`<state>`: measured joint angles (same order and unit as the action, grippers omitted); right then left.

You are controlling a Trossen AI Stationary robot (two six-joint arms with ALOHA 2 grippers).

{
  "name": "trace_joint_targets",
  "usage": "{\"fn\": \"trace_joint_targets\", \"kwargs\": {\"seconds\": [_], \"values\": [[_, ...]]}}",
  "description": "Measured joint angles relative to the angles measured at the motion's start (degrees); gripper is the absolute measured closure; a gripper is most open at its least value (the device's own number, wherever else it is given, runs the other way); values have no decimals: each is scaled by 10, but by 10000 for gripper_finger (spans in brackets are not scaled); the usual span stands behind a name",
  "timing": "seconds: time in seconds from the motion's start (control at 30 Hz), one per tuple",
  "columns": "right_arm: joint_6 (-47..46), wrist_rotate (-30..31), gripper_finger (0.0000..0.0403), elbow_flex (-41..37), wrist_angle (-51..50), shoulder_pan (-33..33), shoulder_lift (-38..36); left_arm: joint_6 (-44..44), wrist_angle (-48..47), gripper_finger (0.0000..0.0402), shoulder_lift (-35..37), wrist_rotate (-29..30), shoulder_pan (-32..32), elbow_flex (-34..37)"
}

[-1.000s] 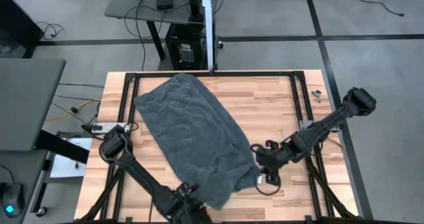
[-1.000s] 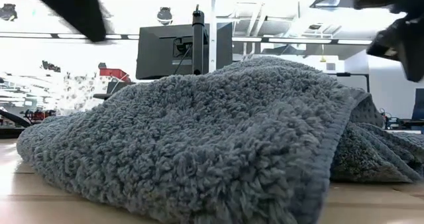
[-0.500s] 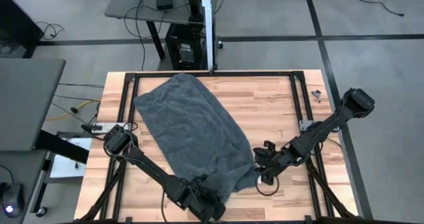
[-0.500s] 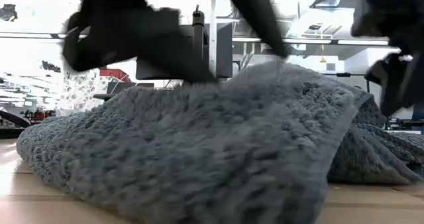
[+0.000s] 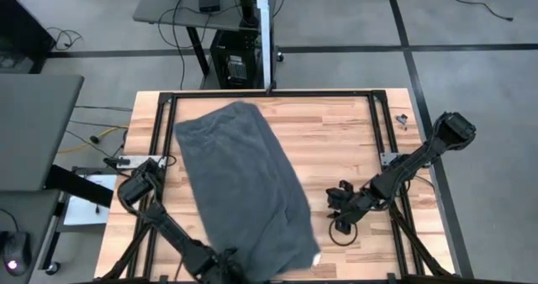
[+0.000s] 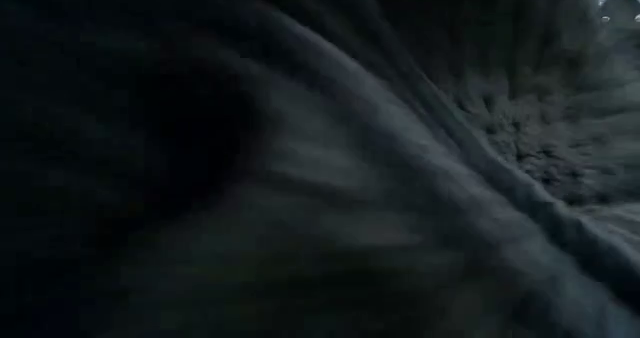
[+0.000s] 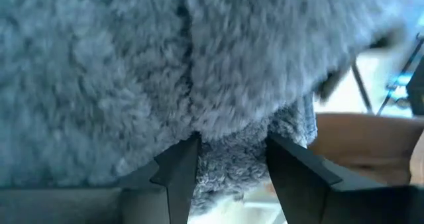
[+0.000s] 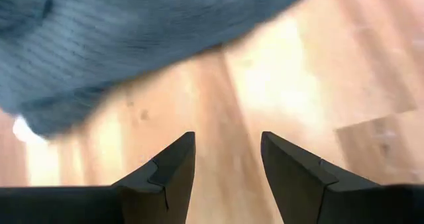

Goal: Roll towel
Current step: Fold the black towel

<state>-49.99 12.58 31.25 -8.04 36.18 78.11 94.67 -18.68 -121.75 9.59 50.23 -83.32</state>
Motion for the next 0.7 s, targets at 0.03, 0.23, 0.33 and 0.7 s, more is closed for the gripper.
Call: {"fn": "trace_joint_targets", "kwargs": {"seconds": [0.03,0.23,0.33,0.7], "values": [[13,-5,239,4,22,0,0,-4,-5,240,3,-3,0,-3],[67,-8,239,24,152,-26,1,-27,-76,240,42,4,-16,-8],[-17,-30,239,27,164,-76,22,-40,-121,240,54,10,-31,-8],[-230,-124,239,38,412,-131,189,-109,-238,240,113,19,-64,-8]]}}
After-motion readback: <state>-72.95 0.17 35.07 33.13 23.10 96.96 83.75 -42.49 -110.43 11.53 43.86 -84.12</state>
